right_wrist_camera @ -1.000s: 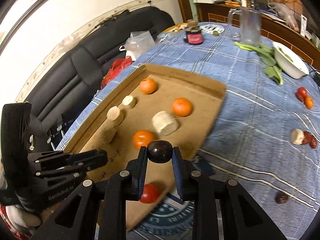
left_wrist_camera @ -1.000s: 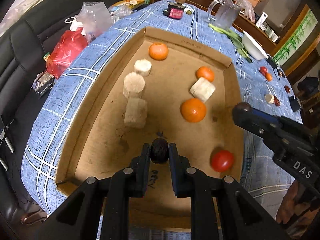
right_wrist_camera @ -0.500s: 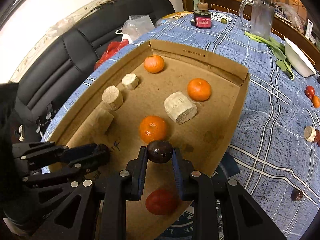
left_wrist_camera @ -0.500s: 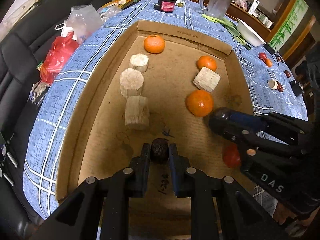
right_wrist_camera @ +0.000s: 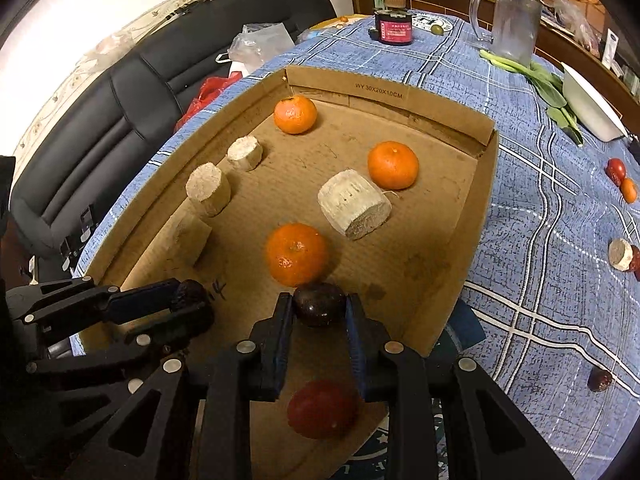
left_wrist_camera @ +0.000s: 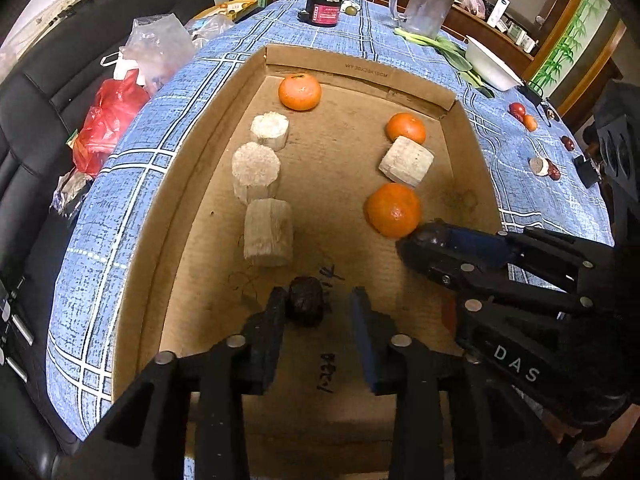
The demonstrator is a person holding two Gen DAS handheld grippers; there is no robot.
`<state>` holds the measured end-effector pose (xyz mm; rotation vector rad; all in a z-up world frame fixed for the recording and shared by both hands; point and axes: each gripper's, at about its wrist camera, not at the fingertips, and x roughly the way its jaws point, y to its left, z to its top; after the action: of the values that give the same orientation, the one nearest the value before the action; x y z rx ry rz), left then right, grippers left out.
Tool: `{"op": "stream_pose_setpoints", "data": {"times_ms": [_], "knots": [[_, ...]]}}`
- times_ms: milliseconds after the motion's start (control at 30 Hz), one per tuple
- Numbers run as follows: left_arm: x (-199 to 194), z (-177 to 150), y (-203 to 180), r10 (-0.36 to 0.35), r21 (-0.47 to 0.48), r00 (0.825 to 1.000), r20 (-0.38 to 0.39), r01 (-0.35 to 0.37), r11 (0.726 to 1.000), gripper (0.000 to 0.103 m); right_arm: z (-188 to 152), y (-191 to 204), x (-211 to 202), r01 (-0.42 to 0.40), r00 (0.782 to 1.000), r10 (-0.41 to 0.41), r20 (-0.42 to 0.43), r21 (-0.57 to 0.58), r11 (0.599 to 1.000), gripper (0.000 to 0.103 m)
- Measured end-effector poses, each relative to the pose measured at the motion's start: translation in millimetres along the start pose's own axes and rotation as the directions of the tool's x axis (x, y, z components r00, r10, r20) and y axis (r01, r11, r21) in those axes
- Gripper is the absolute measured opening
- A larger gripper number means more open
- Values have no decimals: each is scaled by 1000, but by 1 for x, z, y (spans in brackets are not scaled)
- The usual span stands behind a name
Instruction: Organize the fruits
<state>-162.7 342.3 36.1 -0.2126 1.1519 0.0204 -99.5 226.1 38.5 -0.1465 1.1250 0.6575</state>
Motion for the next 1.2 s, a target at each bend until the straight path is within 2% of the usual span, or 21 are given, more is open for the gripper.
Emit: {"op": "stream_pose_setpoints", "data": {"times_ms": [100, 300, 400, 567, 733, 767, 833, 967, 1200], "knots": [[-9, 1, 3, -10, -12, 1000, 12, 10, 1000, 34, 1, -2, -6, -7, 1000, 7, 14, 13, 1000, 47], [-37, 13, 12, -6, -62, 997, 79, 11, 998, 47, 3, -11, -45, -38, 993, 32, 114, 56, 998, 48], [-50, 21, 18, 10, -101, 994, 112, 1, 995, 49, -1, -29, -68, -26, 984, 5, 176, 116, 993, 57], [-61, 29, 13, 17, -116, 992, 129, -2, 993, 52, -17, -68, -94, 0, 975, -54, 216, 244, 970, 57], [-65, 35, -35, 20, 17, 990, 140, -23, 1000, 53, -35, -97, -100, 23, 977, -90, 192, 329, 944, 57], [-65, 35, -49, 22, 61, 990, 142, -31, 998, 56, -38, -101, -101, 26, 977, -95, 191, 335, 942, 57], [-64, 35, -73, 22, 124, 989, 148, -41, 991, 61, -43, -108, -105, 30, 976, -102, 191, 344, 939, 58], [-64, 32, -115, 28, 241, 986, 163, -67, 968, 62, -52, -121, -113, 42, 973, -118, 197, 355, 934, 61], [-61, 27, -154, 60, 319, 982, 178, -116, 941, 62, -67, -144, -122, 50, 972, -134, 191, 390, 919, 62]]}}
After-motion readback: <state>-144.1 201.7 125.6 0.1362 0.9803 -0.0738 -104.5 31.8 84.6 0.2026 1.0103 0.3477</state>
